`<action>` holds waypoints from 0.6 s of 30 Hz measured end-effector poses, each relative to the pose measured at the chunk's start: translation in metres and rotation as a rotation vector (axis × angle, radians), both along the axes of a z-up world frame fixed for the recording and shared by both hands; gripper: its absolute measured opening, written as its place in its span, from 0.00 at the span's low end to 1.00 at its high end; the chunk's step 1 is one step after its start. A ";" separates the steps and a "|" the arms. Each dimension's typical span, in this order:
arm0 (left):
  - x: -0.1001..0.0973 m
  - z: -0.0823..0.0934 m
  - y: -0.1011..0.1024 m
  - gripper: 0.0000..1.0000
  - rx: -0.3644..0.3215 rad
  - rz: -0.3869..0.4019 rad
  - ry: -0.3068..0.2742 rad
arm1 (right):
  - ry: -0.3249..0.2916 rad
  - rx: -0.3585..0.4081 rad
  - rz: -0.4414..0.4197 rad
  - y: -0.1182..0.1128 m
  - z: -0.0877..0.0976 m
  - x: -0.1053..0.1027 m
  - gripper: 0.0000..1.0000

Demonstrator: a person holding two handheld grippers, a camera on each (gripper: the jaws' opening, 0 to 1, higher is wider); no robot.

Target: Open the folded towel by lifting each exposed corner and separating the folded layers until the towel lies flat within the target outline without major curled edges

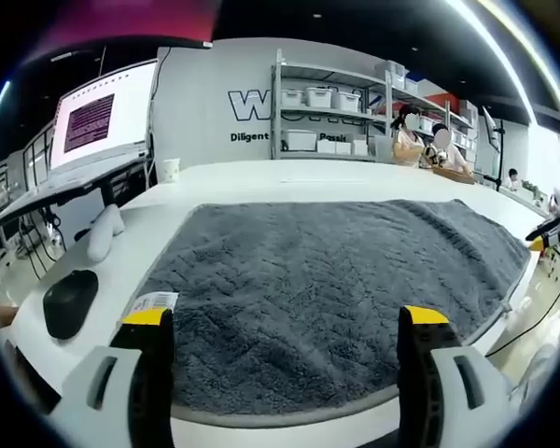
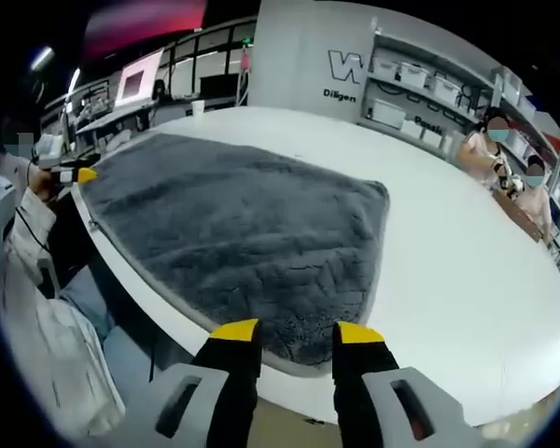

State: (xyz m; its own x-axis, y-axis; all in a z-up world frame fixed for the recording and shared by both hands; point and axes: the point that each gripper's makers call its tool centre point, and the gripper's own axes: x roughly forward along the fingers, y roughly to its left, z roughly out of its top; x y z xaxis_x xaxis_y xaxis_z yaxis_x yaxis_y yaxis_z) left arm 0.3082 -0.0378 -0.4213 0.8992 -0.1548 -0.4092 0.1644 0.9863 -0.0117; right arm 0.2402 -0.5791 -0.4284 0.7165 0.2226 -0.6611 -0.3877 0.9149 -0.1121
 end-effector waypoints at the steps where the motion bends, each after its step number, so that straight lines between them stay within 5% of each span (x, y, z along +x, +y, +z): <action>1: 0.001 -0.001 0.000 0.99 0.004 0.004 0.001 | 0.003 0.002 0.002 0.001 -0.001 0.000 0.21; 10: 0.003 -0.016 0.006 0.99 0.091 0.038 0.053 | 0.046 -0.006 0.011 0.000 -0.013 -0.003 0.17; 18: 0.000 -0.019 0.004 0.95 0.043 0.046 0.061 | 0.069 0.048 -0.009 -0.002 -0.016 -0.007 0.16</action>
State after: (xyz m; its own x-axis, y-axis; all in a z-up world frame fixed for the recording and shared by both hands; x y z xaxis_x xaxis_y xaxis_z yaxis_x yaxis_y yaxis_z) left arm 0.3080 -0.0337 -0.4406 0.8781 -0.0947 -0.4690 0.1190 0.9926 0.0223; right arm 0.2337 -0.5813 -0.4440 0.6714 0.2496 -0.6978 -0.3851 0.9220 -0.0407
